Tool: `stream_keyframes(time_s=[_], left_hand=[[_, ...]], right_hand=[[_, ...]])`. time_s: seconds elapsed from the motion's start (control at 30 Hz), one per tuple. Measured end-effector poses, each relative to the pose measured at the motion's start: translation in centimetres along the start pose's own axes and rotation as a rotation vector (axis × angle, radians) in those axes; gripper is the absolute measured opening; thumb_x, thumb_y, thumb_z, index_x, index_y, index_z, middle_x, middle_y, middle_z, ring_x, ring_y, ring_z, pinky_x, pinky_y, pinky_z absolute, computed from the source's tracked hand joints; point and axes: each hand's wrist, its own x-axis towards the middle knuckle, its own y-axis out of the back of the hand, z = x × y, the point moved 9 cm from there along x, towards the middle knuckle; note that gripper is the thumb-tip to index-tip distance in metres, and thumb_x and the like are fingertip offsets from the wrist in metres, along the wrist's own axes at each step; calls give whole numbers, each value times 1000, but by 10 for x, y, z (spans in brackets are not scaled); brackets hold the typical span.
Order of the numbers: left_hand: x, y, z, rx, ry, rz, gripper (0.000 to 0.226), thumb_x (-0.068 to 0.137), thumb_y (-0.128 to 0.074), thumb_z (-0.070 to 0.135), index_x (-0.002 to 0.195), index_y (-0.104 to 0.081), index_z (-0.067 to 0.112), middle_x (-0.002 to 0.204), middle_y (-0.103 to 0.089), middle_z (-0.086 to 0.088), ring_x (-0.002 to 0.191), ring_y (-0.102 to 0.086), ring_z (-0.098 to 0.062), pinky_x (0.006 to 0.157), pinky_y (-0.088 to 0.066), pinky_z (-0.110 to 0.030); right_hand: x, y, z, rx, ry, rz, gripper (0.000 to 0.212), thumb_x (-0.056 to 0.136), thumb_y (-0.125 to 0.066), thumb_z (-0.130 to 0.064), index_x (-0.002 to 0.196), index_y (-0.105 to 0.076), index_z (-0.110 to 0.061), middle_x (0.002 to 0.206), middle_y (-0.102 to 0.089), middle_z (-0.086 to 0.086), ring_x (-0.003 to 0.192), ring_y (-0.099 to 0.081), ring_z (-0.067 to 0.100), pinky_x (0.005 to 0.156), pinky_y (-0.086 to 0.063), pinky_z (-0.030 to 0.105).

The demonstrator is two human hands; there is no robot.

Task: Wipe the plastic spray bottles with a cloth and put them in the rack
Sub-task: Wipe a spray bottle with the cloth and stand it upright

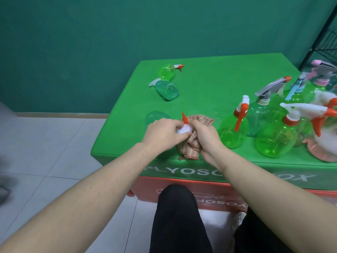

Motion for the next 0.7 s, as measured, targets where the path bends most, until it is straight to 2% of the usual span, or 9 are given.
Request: stream_keyframes(time_s=[0.07,0.13,0.17,0.27,0.37,0.43,0.53,0.6,0.7], left_hand=[[-1,-1,-2,-25,10,10,43,93,-56,61,120,-71,31,103,-74,6,91,-67,-16,75,-54,-30],[-2,3,-5,-59,-16,59,43,93,-54,65,115,-71,33,95,-64,10,87,-58,-12,70,-47,-29],[-2,7,-8,-98,-44,94,44,92,-53,66,116,-69,33,95,-58,11,90,-53,-11,74,-44,-30],[-1,9,-24,-126,-155,90,61,86,-51,72,132,-59,34,120,-50,11,116,-44,-10,107,-33,-36],[1,-7,-36,24,-218,-79,84,78,-61,76,150,-39,38,153,-37,6,144,-31,-17,122,-15,-44],[4,-17,-39,135,-247,-150,90,80,-69,67,155,-29,40,161,-31,5,148,-27,-18,125,-15,-45],[12,-18,-42,159,-240,-146,82,86,-74,49,155,-33,33,158,-39,6,146,-31,-17,126,-18,-42],[14,-16,-46,116,-223,-128,79,85,-75,47,153,-39,28,156,-44,5,144,-35,-17,125,-20,-40],[13,-12,-53,62,-197,-91,76,83,-74,53,149,-47,27,148,-52,6,138,-40,-18,119,-25,-40]], right_hand=[[2,1,-1,-40,-5,8,19,90,-69,-22,94,-72,-4,98,-75,22,82,-71,31,88,-56,59],[4,3,-2,-45,-9,9,18,92,-67,-21,92,-71,-4,88,-75,20,79,-70,30,86,-58,53],[6,6,-2,-50,-10,9,19,92,-67,-21,94,-70,-3,86,-74,19,80,-70,30,88,-57,54],[10,11,-1,-35,-12,10,25,92,-66,-22,103,-69,1,95,-74,20,88,-71,36,94,-53,58],[12,14,0,-9,-32,-7,29,93,-67,-23,110,-69,0,102,-75,22,95,-73,38,92,-56,59],[14,13,-1,-5,-33,-31,30,93,-69,-24,110,-70,0,100,-76,21,93,-74,36,92,-56,58],[13,11,-1,42,-47,-63,35,95,-69,-29,114,-68,0,99,-76,19,92,-75,34,88,-60,50],[13,9,-1,96,-66,-87,40,99,-63,-36,117,-67,0,104,-76,19,95,-75,32,88,-60,47],[16,8,-1,156,-81,-119,46,107,-43,-42,122,-66,-5,112,-75,18,101,-73,29,94,-56,45]])
